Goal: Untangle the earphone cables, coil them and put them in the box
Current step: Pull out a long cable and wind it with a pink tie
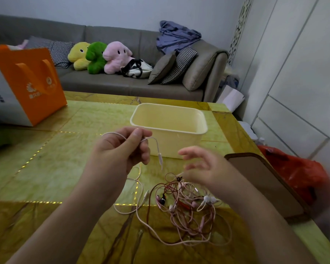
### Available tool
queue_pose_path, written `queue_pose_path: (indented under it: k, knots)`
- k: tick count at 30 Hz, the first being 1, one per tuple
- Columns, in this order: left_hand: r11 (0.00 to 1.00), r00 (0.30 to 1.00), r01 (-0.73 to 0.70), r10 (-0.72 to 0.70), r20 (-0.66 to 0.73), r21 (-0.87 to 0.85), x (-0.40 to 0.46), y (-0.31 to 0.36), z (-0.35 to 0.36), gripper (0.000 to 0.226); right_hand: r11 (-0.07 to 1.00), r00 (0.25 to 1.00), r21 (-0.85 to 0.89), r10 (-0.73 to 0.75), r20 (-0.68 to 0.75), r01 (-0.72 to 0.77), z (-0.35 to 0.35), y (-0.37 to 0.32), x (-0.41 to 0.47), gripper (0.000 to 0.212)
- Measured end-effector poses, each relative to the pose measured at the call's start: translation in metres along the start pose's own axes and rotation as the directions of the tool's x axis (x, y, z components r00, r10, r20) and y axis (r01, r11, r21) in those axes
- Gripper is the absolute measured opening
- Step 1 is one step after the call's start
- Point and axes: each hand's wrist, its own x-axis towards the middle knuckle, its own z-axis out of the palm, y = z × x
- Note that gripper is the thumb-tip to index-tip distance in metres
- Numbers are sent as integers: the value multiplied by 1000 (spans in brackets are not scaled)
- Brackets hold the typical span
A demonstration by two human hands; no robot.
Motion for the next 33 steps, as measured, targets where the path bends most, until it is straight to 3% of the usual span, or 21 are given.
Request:
queue_pose_path:
  k: [2,5,7,11,14,17,19,23,29,33]
  knots:
    - [1000,1000,-10,9,29,24,-1,-1,2,24,993,996,-84,-80,47,84,14,-7,-4,48]
    - [1000,999,-14,13,37,17,0,-2,1,23,987,988,-38,-153,29,154,31,-13,-3,31]
    - [1000,1000,-12,12,10,5,1,-2,-1,23,982,984,69,-173,-50,176,37,-16,-1,14]
    - [997,985,22,-34,-166,-78,5,-6,-7,19,934,988,327,-114,-102,142,34,-23,-5,14]
    - [993,988,62,-76,-132,-105,3,-12,-2,22,918,990,373,-112,-83,135,35,-29,-10,5]
    - [988,992,126,-126,0,85,-5,-21,6,36,926,983,338,-130,-125,166,40,-29,-12,7]
    - [974,988,131,-144,61,185,-9,-24,10,22,931,969,297,-159,-190,211,41,-26,-12,10]
    - [951,995,81,-92,24,299,-8,-21,6,9,968,959,162,-152,-237,194,36,-22,-12,10]
    - [958,1000,-1,0,5,287,-10,-20,10,6,978,964,105,-155,-218,181,29,-21,-11,9]
    - [969,999,-34,32,12,243,-10,-21,10,22,975,961,75,-189,-201,207,30,-21,-15,11]
